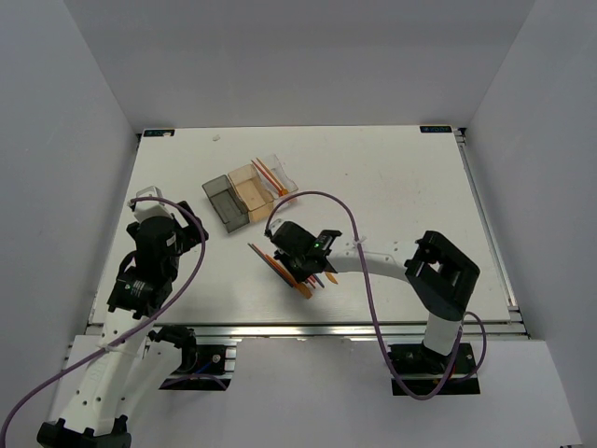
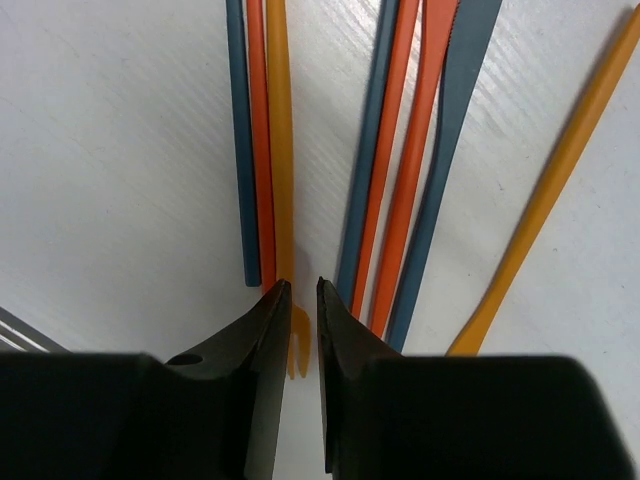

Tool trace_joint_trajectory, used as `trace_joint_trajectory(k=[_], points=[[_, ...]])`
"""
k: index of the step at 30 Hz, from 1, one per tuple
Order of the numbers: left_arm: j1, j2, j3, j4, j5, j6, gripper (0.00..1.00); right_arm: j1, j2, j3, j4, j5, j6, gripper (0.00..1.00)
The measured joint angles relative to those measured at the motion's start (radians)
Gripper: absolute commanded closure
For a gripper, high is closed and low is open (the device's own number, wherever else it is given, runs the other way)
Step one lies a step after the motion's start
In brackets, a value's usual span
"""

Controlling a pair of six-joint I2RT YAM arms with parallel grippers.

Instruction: Sort the eating utensils into containers

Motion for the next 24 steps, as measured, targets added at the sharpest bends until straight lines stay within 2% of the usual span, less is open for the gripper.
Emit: trace_joint_trajectory(k=[24], points=[[0.000,0.000,0.000,0.000,0.001,0.000,0.02,0.031,0.040,-0.002,-0.023,0.000,-0.003,0.77]])
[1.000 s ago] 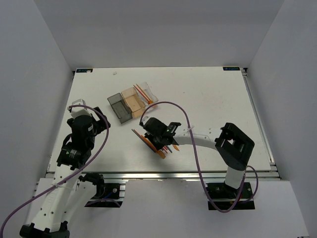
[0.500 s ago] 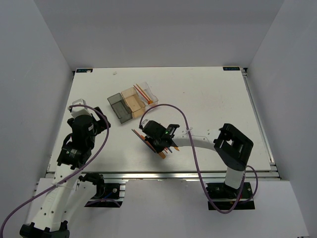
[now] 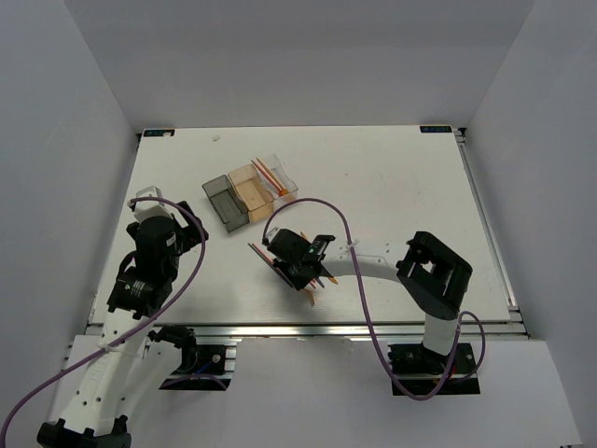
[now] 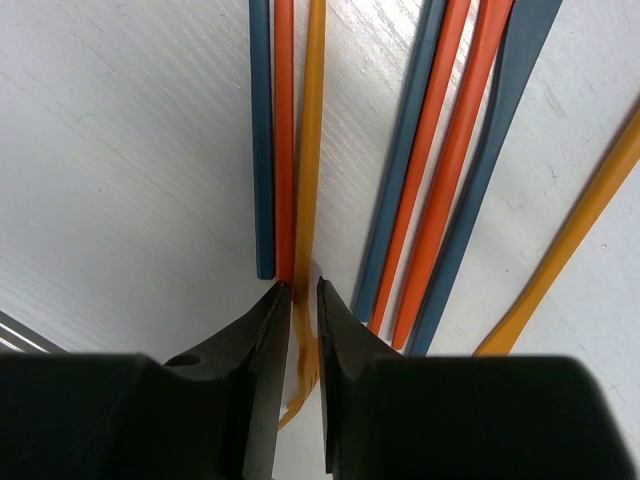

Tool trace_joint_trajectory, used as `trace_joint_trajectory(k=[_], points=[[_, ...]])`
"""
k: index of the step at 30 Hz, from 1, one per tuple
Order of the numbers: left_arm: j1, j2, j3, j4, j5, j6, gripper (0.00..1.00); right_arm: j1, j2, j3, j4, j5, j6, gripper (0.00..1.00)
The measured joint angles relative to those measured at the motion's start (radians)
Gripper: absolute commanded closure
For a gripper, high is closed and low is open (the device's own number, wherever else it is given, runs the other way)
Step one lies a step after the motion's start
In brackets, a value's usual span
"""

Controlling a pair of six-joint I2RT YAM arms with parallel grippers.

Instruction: Sort the eating utensils into containers

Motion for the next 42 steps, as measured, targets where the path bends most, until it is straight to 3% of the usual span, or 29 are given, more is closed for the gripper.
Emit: trace_joint_trajectory(k=[4,7,12,15,17,29,35,42], points=[[0.000,0.000,0.000,0.000,0.000,0.000,0.02,0.000,0.000,0.000,0.001,0.000,-0.002,0.87],[0.000,0.000,0.000,0.000,0.000,0.000,0.02,0.000,0.002,0.000,0.000,0.004,-0.003,0.76],[0.000,0.000,0.000,0.000,0.000,0.000,0.02,0.000,0.021,0.002,0.001,0.019,-0.006,0.76],[0.000,0.000,0.000,0.000,0.000,0.000,0.02,0.000,0.021,0.001,0.001,0.019,-0.006,0.81],[0.000,0.000,0.000,0.000,0.000,0.000,0.02,0.000,0.021,0.000,0.002,0.018,-0.009,0.90],[0.000,-0.001,0.000,0.000,0.000,0.000,0.02,-0.001,-0.017,0.008,-0.026,0.031,0.002,0.93],[0.000,-0.001,0.000,0.000,0.000,0.000,0.02,-0.041,-0.027,0.182,-0.073,0.037,-0.015,0.93],[0.000,-0.003,0.000,0.000,0.000,0.000,0.02,-0.224,0.116,0.573,-0.026,-0.050,-0.095,0.93]])
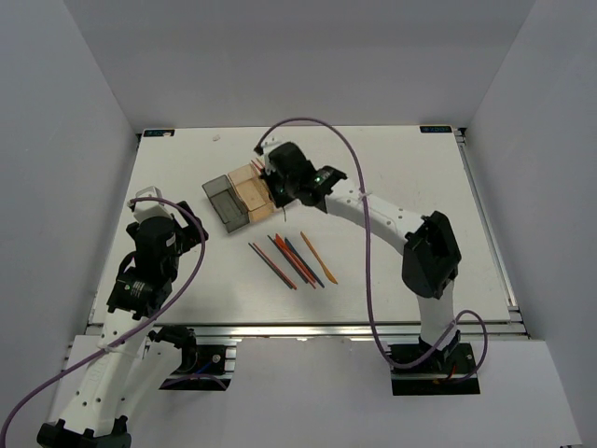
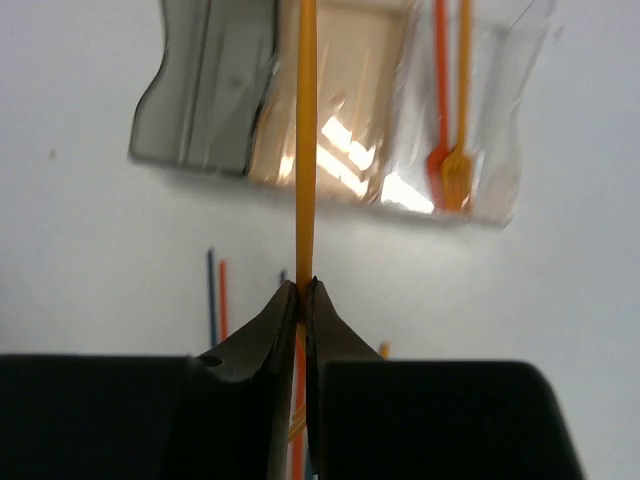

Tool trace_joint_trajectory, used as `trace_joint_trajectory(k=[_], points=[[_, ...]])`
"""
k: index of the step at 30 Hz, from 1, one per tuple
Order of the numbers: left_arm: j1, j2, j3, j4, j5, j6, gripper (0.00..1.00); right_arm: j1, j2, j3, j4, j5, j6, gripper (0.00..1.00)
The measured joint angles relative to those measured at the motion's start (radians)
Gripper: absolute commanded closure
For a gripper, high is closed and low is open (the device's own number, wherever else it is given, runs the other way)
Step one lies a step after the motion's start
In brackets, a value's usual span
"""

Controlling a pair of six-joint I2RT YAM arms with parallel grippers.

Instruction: Sort the eating utensils into containers

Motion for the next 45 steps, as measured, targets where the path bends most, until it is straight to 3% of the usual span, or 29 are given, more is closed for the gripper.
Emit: trace_joint_trajectory(k=[5,11,20,35,39,42,45], points=[[0.000,0.000,0.000,0.000,0.000,0.000,0.02,-0.109,0.167,0.187,0.077,-0.055,-0.094,0.93],[-0.002,0.000,0.000,0.000,0.001,0.000,0.02,-0.133,0.399,0.426,0.089,-0.104,-0.178,0.93],[-0.002,0.006,0.000,0.000,0.009,0.000,0.02,-0.172,0.429,0.419,0.137,-0.188,-0.197,0.91],[-0.007,0.006,0.000,0.000,0.010,0.000,0.02,-0.196,0.480,0.407,0.161,-0.202,-0.226,0.85],[-0.008,0.006,0.000,0.000,0.011,0.000,0.02,-0.198,0.489,0.407,0.161,-0.201,-0.232,0.65],[-0.008,0.005,0.000,0.000,0.012,0.000,0.02,-0.202,0.490,0.407,0.161,-0.197,-0.237,0.40],[-0.008,0.005,0.000,0.000,0.013,0.000,0.02,-0.203,0.490,0.407,0.161,-0.188,-0.243,0.40]])
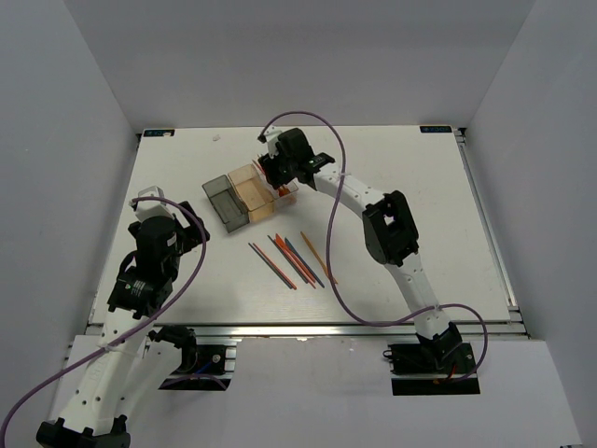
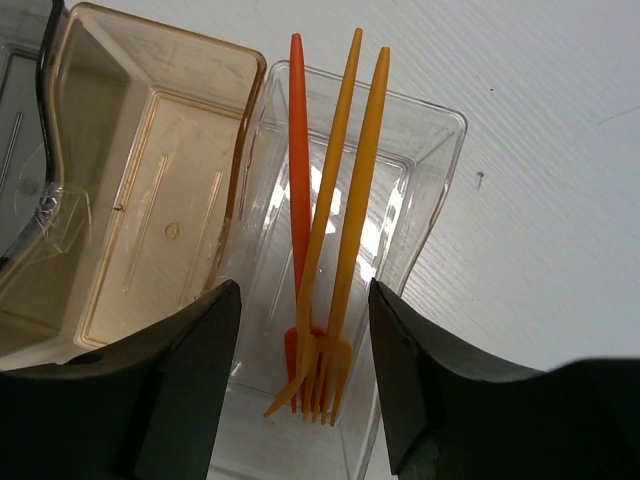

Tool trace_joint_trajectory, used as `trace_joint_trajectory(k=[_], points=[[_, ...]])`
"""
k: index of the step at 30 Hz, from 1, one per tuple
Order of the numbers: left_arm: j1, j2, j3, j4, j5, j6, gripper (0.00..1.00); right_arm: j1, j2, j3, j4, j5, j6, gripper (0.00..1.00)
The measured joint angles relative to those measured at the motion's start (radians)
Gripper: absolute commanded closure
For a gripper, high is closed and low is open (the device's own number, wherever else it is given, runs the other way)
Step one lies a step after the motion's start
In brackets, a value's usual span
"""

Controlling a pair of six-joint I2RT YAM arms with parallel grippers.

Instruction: Sort the eating utensils into containers

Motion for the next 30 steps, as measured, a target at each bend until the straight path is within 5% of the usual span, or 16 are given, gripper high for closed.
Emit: trace_joint_trajectory(k=[9,20,25,30], points=[[0.000,0.000,0.000,0.000,0.000,0.000,0.02,-0.002,-0.116,-0.065,-0.043,0.014,0.000,0.46],[0.000,-0.011,0.000,0.000,-0.001,0.000,0.02,0.039,-0.727,-0.755,-0.067,0.142,0.162,0.61],[-0.002,-0.010,0.000,0.000,-0.002,0.000,0.02,0.100,-0.729,-0.969,-0.095,0.176,0.236,0.61],[-0.005,-0.010,0.000,0.000,-0.005,0.000,0.02,0.138,-0.678,-0.998,-0.114,0.187,0.261,0.61]])
